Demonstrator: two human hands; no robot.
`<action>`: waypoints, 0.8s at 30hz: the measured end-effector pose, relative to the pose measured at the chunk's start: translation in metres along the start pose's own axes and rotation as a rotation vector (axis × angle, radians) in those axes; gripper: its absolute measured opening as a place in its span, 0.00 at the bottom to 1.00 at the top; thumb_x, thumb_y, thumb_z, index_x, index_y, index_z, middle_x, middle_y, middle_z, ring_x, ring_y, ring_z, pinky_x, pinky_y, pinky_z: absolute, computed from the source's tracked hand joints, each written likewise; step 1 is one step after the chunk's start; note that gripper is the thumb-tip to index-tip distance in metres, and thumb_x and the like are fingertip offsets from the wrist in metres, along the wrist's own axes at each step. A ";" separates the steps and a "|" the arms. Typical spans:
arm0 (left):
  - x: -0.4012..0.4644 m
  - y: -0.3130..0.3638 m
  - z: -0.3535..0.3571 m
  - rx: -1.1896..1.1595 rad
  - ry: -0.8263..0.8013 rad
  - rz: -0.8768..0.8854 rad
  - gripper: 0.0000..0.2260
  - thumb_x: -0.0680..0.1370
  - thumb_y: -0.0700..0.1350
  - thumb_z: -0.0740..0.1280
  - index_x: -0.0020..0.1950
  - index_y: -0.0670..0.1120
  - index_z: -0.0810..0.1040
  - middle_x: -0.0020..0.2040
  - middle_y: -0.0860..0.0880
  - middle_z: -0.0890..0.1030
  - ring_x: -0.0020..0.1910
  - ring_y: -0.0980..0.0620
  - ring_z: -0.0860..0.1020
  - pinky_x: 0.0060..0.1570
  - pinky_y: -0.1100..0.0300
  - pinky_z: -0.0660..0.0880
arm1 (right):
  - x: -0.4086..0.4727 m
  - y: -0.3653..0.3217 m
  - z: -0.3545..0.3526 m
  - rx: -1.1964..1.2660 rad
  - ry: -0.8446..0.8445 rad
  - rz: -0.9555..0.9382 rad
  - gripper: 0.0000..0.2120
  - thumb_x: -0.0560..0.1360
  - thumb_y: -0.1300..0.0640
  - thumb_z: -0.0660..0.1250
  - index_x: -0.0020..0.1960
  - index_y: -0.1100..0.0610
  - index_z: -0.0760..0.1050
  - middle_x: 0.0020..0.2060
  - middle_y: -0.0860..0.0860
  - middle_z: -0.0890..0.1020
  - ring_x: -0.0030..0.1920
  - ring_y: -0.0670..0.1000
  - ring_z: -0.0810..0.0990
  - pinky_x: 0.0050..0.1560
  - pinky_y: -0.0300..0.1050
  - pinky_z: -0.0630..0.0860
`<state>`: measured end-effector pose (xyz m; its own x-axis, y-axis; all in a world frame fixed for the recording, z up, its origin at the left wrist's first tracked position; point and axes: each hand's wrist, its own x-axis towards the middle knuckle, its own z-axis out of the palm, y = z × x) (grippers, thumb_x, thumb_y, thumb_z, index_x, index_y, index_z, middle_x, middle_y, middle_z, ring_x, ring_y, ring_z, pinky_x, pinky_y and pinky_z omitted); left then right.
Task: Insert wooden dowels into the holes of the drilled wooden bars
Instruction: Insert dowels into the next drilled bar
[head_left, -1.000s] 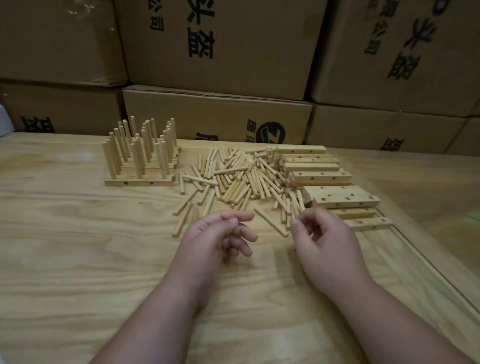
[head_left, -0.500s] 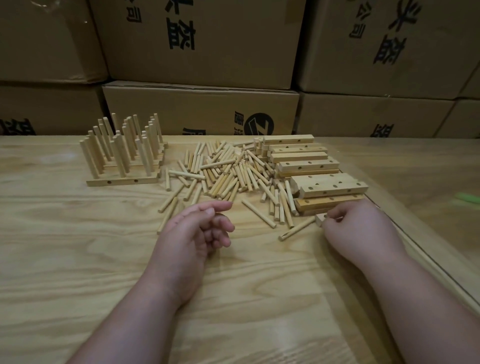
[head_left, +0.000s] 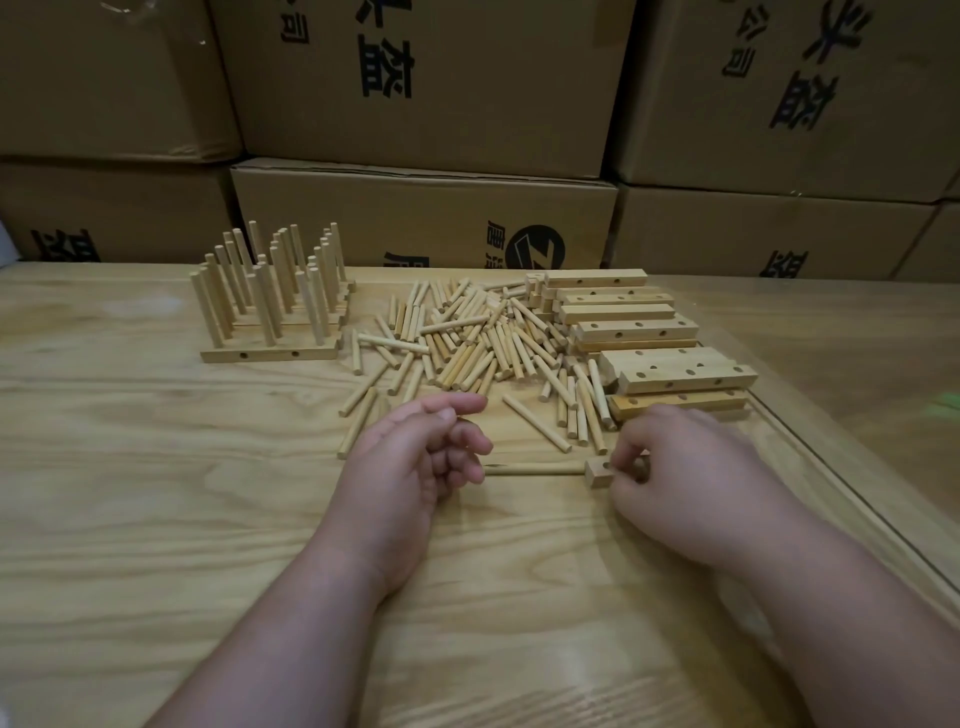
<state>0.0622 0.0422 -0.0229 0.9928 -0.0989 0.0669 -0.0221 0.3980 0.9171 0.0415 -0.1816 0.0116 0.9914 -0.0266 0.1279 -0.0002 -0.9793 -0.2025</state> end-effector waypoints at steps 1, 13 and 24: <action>0.000 0.000 0.001 0.009 -0.005 0.001 0.12 0.72 0.45 0.64 0.47 0.45 0.86 0.35 0.43 0.80 0.31 0.50 0.77 0.33 0.61 0.74 | -0.001 -0.001 0.002 0.041 -0.002 -0.046 0.02 0.72 0.46 0.68 0.41 0.41 0.76 0.44 0.36 0.74 0.52 0.43 0.71 0.58 0.46 0.72; -0.002 -0.005 0.003 0.147 -0.041 -0.013 0.11 0.83 0.37 0.62 0.52 0.46 0.84 0.42 0.43 0.86 0.47 0.46 0.85 0.48 0.55 0.76 | 0.005 0.007 0.010 0.310 0.178 -0.176 0.08 0.73 0.53 0.70 0.42 0.41 0.74 0.43 0.37 0.76 0.47 0.39 0.76 0.47 0.39 0.76; 0.002 -0.010 -0.001 0.216 -0.129 0.004 0.18 0.74 0.53 0.72 0.62 0.49 0.83 0.53 0.45 0.87 0.56 0.46 0.84 0.56 0.52 0.79 | 0.001 -0.033 0.035 0.699 0.426 -0.598 0.04 0.73 0.63 0.72 0.45 0.57 0.78 0.44 0.47 0.79 0.44 0.49 0.79 0.44 0.41 0.76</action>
<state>0.0643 0.0390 -0.0320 0.9698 -0.2188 0.1080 -0.0647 0.1962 0.9784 0.0466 -0.1418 -0.0157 0.6746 0.2263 0.7026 0.6930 -0.5221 -0.4972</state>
